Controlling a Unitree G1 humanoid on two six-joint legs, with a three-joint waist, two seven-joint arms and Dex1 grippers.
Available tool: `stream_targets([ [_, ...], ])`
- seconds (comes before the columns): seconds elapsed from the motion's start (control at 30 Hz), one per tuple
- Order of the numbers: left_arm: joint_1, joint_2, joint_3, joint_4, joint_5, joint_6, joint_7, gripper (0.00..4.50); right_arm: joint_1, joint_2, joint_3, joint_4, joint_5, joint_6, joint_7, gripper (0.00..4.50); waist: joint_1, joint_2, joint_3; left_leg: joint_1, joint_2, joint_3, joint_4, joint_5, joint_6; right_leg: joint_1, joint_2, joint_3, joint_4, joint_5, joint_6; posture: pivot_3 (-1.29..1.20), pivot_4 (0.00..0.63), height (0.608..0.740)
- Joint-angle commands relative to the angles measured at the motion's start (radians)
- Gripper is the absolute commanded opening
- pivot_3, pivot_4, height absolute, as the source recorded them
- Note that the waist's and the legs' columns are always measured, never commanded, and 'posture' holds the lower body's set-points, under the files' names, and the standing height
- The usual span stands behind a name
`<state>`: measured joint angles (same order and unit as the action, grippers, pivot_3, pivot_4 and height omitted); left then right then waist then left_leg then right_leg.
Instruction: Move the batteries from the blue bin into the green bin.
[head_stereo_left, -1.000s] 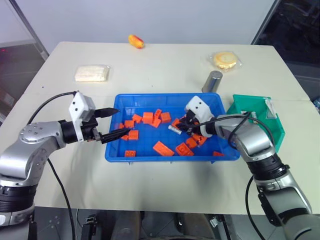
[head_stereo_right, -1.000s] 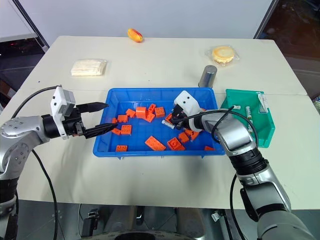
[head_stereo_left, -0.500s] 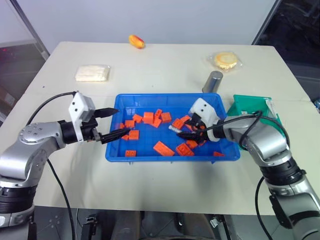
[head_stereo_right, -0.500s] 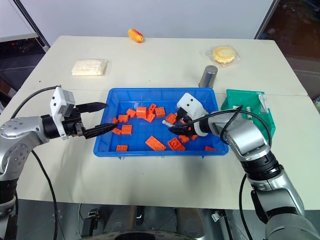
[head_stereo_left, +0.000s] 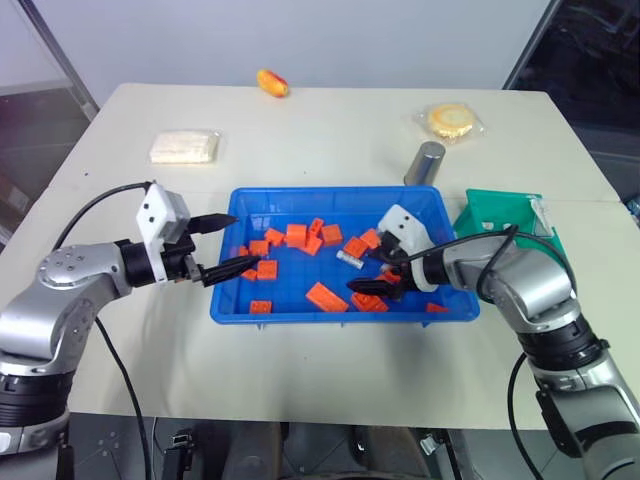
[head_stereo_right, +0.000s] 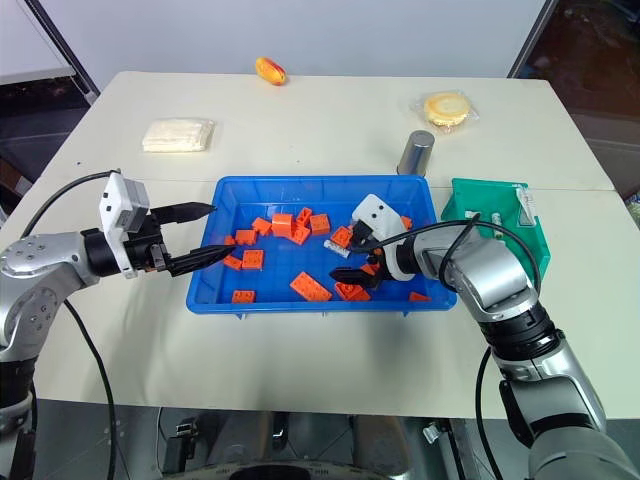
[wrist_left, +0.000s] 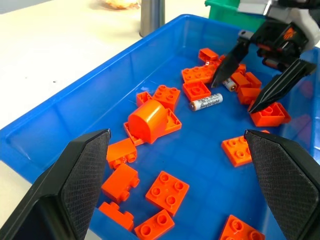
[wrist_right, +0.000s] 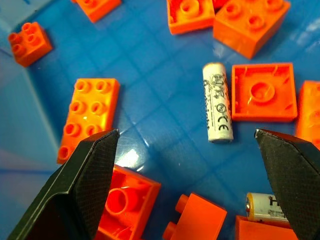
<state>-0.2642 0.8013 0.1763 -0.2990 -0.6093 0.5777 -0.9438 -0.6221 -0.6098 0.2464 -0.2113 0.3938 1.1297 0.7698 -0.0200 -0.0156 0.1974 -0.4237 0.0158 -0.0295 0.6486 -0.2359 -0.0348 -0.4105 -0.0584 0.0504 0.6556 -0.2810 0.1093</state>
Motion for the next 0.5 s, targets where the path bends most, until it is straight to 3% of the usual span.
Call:
stream_targets([
  [0.03,0.009,0.002,0.008,-0.028,0.014,-0.022,0.009,4.50,-0.054,0.025,0.026,0.066,-0.025,-0.060,0.008,4.46,-0.001,0.000,0.000,0.000,0.000,0.000,0.000,0.000,0.000,0.000,0.000,0.000,0.000,0.000,0.000,0.00,0.150,0.740],
  [0.07,0.009,0.000,0.007,-0.031,0.013,-0.020,0.011,4.50,-0.066,0.033,0.037,0.088,-0.033,-0.073,0.009,4.46,-0.001,0.000,0.000,0.000,0.000,0.000,0.000,0.000,0.000,0.000,0.000,0.000,0.000,0.000,0.000,0.00,0.150,0.740],
  [0.17,0.009,-0.004,0.007,-0.037,0.011,-0.018,0.018,4.50,-0.091,0.047,0.070,0.125,-0.050,-0.100,0.026,3.65,0.000,0.000,0.000,0.000,0.000,0.000,0.000,0.000,0.000,0.000,0.000,0.000,0.000,0.000,0.000,0.00,0.150,0.740],
  [0.23,0.014,-0.005,0.013,-0.042,0.008,-0.017,0.023,4.50,-0.098,0.046,0.091,0.133,-0.057,-0.112,0.041,2.57,0.000,0.000,0.000,0.000,0.000,0.000,0.000,0.000,0.000,0.000,0.000,0.000,0.000,0.000,0.000,0.00,0.150,0.740],
  [0.27,0.016,-0.005,0.015,-0.044,0.007,-0.016,0.024,4.50,-0.099,0.044,0.097,0.134,-0.060,-0.116,0.047,2.37,0.001,0.000,0.000,0.000,0.000,0.000,0.000,0.000,0.000,0.000,0.000,0.000,0.000,0.000,0.000,0.00,0.150,0.740],
  [0.4,0.037,-0.004,0.028,-0.050,0.005,-0.020,0.029,4.50,-0.097,0.043,0.115,0.121,-0.065,-0.121,0.067,0.32,0.001,0.000,0.000,0.000,0.000,0.000,0.000,0.000,0.000,0.000,0.000,0.000,0.000,0.000,0.000,0.00,0.150,0.740],
  [0.43,0.039,-0.004,0.029,-0.051,0.004,-0.021,0.030,4.50,-0.098,0.044,0.117,0.119,-0.067,-0.121,0.069,0.03,0.001,0.000,0.000,0.000,0.000,0.000,0.000,0.000,0.000,0.000,0.000,0.000,0.000,0.000,0.000,0.00,0.150,0.740],
  [0.5,0.040,-0.004,0.029,-0.051,0.003,-0.021,0.031,4.50,-0.100,0.046,0.120,0.114,-0.075,-0.127,0.067,0.04,0.001,0.000,0.000,0.000,0.000,0.000,0.000,0.000,0.000,0.000,0.000,0.000,0.000,0.000,0.000,0.00,0.150,0.740],
])
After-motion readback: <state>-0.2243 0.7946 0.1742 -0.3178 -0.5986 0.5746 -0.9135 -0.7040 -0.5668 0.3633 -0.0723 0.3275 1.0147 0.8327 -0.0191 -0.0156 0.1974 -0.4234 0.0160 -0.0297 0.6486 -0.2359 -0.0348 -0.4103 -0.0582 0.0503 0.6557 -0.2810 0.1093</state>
